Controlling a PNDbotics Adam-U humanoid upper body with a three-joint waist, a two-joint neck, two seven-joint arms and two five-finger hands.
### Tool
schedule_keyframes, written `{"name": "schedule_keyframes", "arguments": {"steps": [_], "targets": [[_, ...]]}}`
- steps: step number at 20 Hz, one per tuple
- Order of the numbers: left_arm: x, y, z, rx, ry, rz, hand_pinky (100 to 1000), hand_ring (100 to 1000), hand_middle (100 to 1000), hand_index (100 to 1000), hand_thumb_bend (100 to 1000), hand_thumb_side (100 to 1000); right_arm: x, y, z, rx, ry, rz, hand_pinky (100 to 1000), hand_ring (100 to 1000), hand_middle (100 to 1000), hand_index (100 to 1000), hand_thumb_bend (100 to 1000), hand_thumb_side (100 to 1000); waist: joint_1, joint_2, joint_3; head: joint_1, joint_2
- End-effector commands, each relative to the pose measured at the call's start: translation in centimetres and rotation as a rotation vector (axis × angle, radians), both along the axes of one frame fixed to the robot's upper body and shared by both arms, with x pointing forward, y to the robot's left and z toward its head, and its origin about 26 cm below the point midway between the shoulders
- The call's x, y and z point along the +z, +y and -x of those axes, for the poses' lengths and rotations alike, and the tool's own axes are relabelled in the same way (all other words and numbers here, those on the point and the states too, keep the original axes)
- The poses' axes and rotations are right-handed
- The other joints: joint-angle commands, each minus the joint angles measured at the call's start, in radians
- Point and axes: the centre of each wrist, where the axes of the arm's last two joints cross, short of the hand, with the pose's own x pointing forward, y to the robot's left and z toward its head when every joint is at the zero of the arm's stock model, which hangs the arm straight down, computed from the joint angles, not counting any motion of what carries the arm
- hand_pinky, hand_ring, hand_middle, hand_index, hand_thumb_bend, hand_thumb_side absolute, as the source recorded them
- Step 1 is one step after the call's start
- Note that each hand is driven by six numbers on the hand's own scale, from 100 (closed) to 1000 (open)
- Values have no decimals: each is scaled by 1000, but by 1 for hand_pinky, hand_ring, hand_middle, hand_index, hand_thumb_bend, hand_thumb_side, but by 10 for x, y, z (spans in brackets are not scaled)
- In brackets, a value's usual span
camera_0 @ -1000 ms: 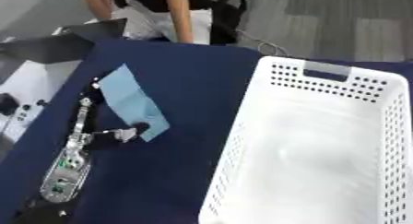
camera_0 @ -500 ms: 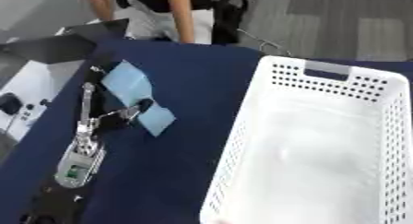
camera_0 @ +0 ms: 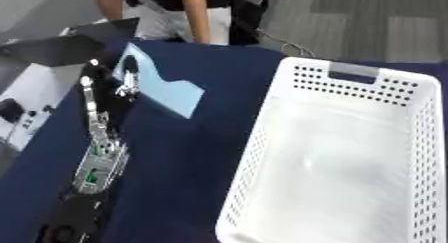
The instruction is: Pick up objects on the table and place them in the box.
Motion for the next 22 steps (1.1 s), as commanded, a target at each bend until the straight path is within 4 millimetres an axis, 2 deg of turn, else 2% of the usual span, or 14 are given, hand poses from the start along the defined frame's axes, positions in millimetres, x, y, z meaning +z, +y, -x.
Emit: {"name": "schedule_keyframes", "arguments": {"steps": [1, 6, 16, 22], "targets": [[19, -2, 1, -36, -40, -27, 100, 100, 100, 147, 100, 316, 6, -4, 2, 0, -32, 11, 862, 741, 734, 987, 100, 745, 2, -27, 3, 5, 1], [37, -12, 3, -171, -55, -78, 100, 100, 100, 136, 100, 215, 6, -4, 2, 0, -27, 12, 862, 740, 734, 989, 100, 744, 3, -31, 2, -3, 1], [93, -46, 14, -639, 4, -224, 100, 100, 100, 131, 100, 216, 5, -4, 2, 3, -18, 26, 863, 741, 735, 994, 100, 743, 17, -39, -7, -10, 24], [119, -63, 14, -802, -4, -324, 100, 100, 100, 131, 100, 183, 5, -4, 3, 7, -13, 30, 863, 741, 735, 994, 100, 742, 22, -44, -12, 6, 36]]}}
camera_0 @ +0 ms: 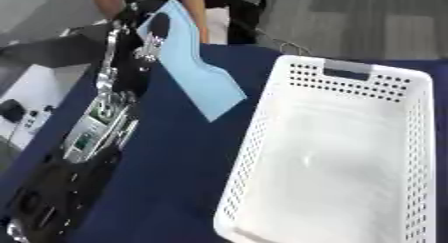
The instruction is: Pick up objects on the table and place them in the box.
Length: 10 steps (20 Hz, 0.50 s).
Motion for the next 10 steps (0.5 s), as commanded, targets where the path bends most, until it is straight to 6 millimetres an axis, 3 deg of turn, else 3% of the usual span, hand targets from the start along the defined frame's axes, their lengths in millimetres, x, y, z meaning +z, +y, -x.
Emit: {"name": "schedule_keyframes", "arguments": {"steps": [1, 5, 10], "targets": [[23, -6, 4, -73, -38, -68, 100, 100, 100, 131, 100, 184, 5, -2, 2, 8, -21, 13, 863, 741, 735, 994, 100, 742, 2, -27, 0, 9, 8], [36, -23, 1, -166, -51, -115, 100, 100, 100, 133, 100, 192, 4, -1, 2, 11, -18, 16, 863, 741, 735, 993, 100, 742, 4, -31, -2, -8, 21], [50, -39, -2, -210, -147, -210, 100, 100, 100, 140, 100, 100, 6, 0, 2, 24, -15, 17, 860, 740, 734, 985, 100, 743, 10, -35, -14, -23, 29]]}}
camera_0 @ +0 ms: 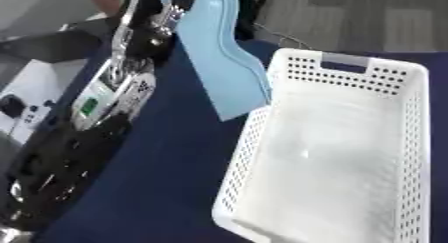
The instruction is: Pick up objects on the table and place them in the box.
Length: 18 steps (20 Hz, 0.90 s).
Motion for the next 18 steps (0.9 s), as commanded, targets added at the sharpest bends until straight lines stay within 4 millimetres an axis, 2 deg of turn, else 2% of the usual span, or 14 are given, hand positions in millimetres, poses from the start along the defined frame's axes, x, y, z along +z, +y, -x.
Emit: {"name": "schedule_keyframes", "arguments": {"steps": [1, 7, 8, 9, 10, 11, 13, 14, 16, 17, 18], "targets": [[13, -7, 2, -10, -93, -105, 100, 100, 100, 141, 100, 100, 7, -1, 1, 15, -24, 18, 860, 740, 734, 985, 100, 743, 3, -23, -4, -15, 4], [9, -30, -8, -28, -237, -277, 100, 100, 100, 171, 100, 100, 10, 3, 0, 37, -21, 17, 859, 739, 733, 982, 100, 742, 7, -19, -25, -17, -3], [6, -34, -10, -36, -262, -317, 100, 214, 297, 313, 100, 186, 11, 4, 0, 40, -21, 17, 859, 739, 733, 979, 100, 742, 8, -18, -29, -16, -6], [4, -40, -10, -61, -299, -393, 100, 214, 297, 313, 100, 186, 12, 5, 0, 45, -22, 16, 859, 739, 733, 979, 100, 742, 9, -16, -34, -15, -8], [1, -44, -10, -83, -333, -465, 100, 371, 474, 485, 100, 212, 13, 5, 0, 48, -23, 16, 858, 739, 733, 978, 100, 742, 10, -14, -38, -16, -9], [-1, -47, -10, -107, -376, -549, 113, 430, 520, 549, 100, 247, 14, 5, 0, 51, -24, 16, 859, 739, 733, 980, 100, 742, 12, -12, -42, -18, -9], [-2, -47, -11, -130, -451, -679, 280, 561, 655, 701, 100, 388, 14, 6, -1, 52, -24, 19, 860, 740, 734, 984, 100, 742, 14, -10, -44, -23, -10], [-3, -46, -12, -135, -482, -728, 353, 623, 721, 758, 149, 458, 14, 6, -1, 52, -25, 20, 860, 740, 734, 987, 100, 741, 14, -9, -44, -24, -10], [-4, -43, -14, -136, -537, -816, 595, 808, 862, 909, 324, 609, 14, 6, -1, 50, -26, 23, 861, 740, 734, 991, 100, 741, 15, -7, -43, -26, -10], [-4, -41, -15, -131, -560, -851, 700, 868, 910, 962, 390, 645, 14, 6, -1, 49, -26, 24, 861, 740, 734, 990, 100, 741, 15, -6, -43, -27, -9], [-4, -40, -16, -127, -575, -873, 824, 956, 978, 1000, 484, 729, 14, 6, -1, 49, -27, 24, 861, 740, 734, 989, 100, 741, 15, -6, -43, -27, -8]]}}
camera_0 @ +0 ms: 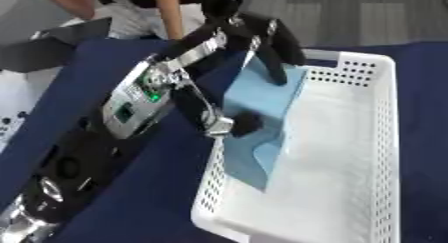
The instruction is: Pick up objects on the table and place them in the box.
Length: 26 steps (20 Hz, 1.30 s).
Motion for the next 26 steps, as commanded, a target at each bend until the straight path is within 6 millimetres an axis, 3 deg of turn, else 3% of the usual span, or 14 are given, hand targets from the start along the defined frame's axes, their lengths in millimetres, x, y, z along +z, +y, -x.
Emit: {"name": "schedule_keyframes", "arguments": {"steps": [1, 2, 6, 8, 9, 10, 11, 14, 18, 22, 26], "targets": [[10, 6, 0, -21, -137, -147, 910, 1000, 1000, 1000, 499, 784, 7, 0, 1, 6, -29, 16, 861, 740, 734, 989, 100, 741, -2, -17, 1, -7, -7], [10, 7, -1, -18, -152, -156, 1000, 1000, 1000, 1000, 514, 793, 7, 0, 1, 6, -29, 15, 860, 740, 734, 988, 100, 741, -2, -17, 1, -7, -6], [15, 13, -1, 21, -213, -152, 1000, 1000, 1000, 1000, 495, 822, 7, 0, 2, 4, -28, 16, 861, 740, 734, 990, 100, 740, -2, -18, 4, -11, -6], [15, 17, 0, 48, -231, -142, 1000, 1000, 1000, 1000, 395, 869, 7, 0, 2, 3, -27, 17, 861, 740, 734, 992, 100, 740, -2, -18, 6, -10, -6], [15, 18, -1, 63, -233, -127, 992, 1000, 1000, 1000, 200, 867, 6, 0, 2, 3, -27, 17, 861, 740, 734, 991, 100, 740, -2, -18, 7, -10, -5], [14, 20, -1, 76, -231, -108, 916, 1000, 1000, 1000, 103, 788, 6, 0, 2, 2, -27, 17, 861, 740, 734, 991, 100, 740, -3, -18, 8, -10, -5], [11, 22, -2, 87, -216, -55, 770, 951, 986, 1000, 100, 658, 6, -1, 2, 2, -27, 16, 860, 740, 734, 988, 100, 740, -3, -18, 10, -12, -4], [4, 34, 0, 80, -176, 188, 614, 836, 877, 902, 100, 628, 6, -2, 2, -4, -29, 16, 862, 740, 735, 996, 100, 739, -5, -16, 15, -21, -7], [-14, 55, 13, 114, -127, 472, 602, 821, 864, 888, 100, 692, 5, -3, 2, -20, -34, 22, 866, 742, 736, 1000, 100, 736, -7, -9, 29, -36, -6], [-35, 71, 36, 197, -93, 589, 608, 825, 869, 890, 100, 735, 2, -6, 3, -45, -42, 28, 870, 744, 738, 1000, 100, 733, -12, 0, 46, -43, -8], [-55, 74, 56, 259, -65, 746, 590, 805, 839, 852, 100, 757, -3, -8, 4, -78, -47, 38, 878, 747, 742, 1000, 100, 729, -24, 6, 74, -41, -10]]}}
